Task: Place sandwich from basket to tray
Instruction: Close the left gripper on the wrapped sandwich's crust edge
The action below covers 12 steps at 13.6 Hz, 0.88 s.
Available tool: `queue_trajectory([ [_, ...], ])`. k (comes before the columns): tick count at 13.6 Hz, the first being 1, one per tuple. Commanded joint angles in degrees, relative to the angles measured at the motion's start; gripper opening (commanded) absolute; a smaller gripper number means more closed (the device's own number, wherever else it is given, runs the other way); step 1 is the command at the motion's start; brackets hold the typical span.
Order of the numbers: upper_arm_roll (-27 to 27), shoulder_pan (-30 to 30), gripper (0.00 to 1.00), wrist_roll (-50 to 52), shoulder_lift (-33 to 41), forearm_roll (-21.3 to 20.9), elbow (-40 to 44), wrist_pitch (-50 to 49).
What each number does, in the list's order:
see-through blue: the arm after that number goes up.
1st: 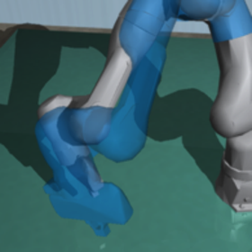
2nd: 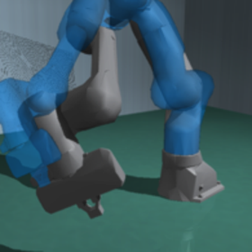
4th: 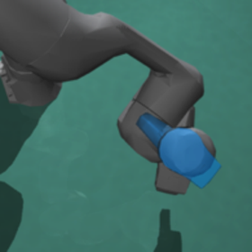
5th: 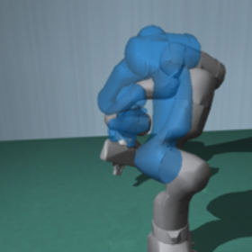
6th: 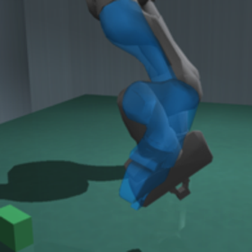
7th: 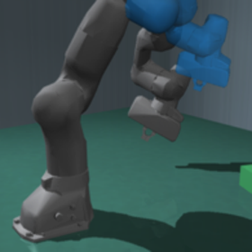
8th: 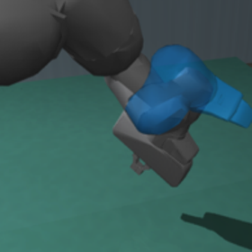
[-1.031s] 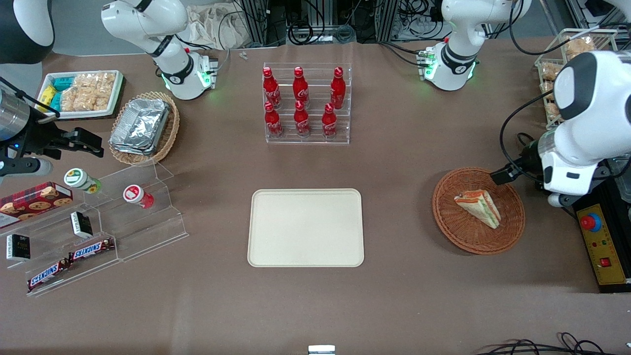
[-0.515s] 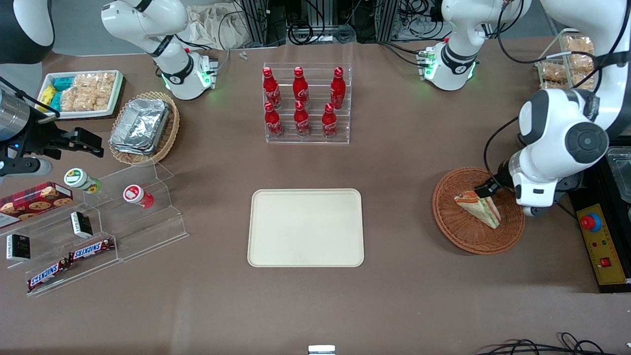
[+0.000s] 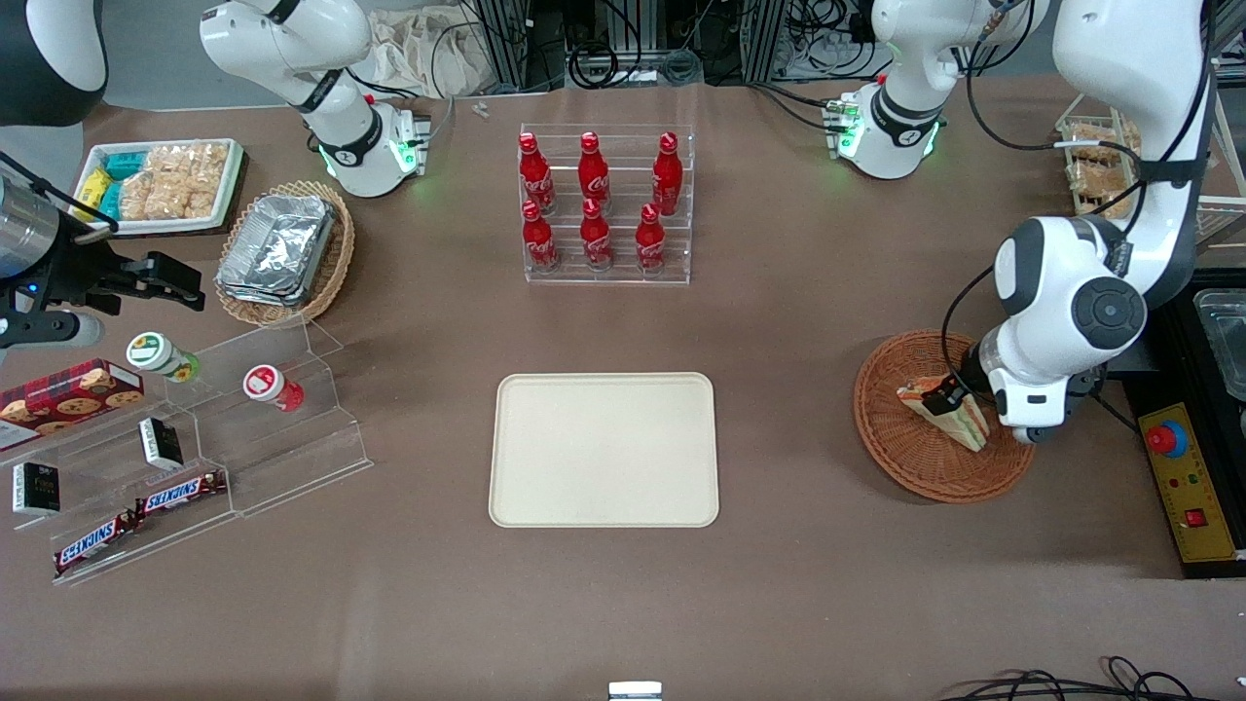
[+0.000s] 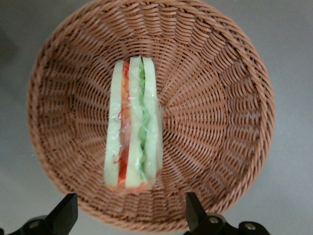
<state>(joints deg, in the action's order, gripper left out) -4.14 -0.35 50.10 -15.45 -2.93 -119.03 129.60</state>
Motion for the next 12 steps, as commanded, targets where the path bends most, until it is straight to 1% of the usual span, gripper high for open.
queue_trajectory([
  [1, 0.97, 0.00, 0.99, 1.93, -1.76, -1.02, -0.59, 2.93],
  [4, 1.94, -0.09, 0.99, 1.93, -3.35, -1.02, -0.59, 4.86],
  [10, 2.03, 0.00, 0.99, 2.72, -6.16, -1.02, -0.77, 7.85],
  [12, 2.03, 0.00, 0.97, 2.63, -6.60, -1.02, -0.94, 8.47],
])
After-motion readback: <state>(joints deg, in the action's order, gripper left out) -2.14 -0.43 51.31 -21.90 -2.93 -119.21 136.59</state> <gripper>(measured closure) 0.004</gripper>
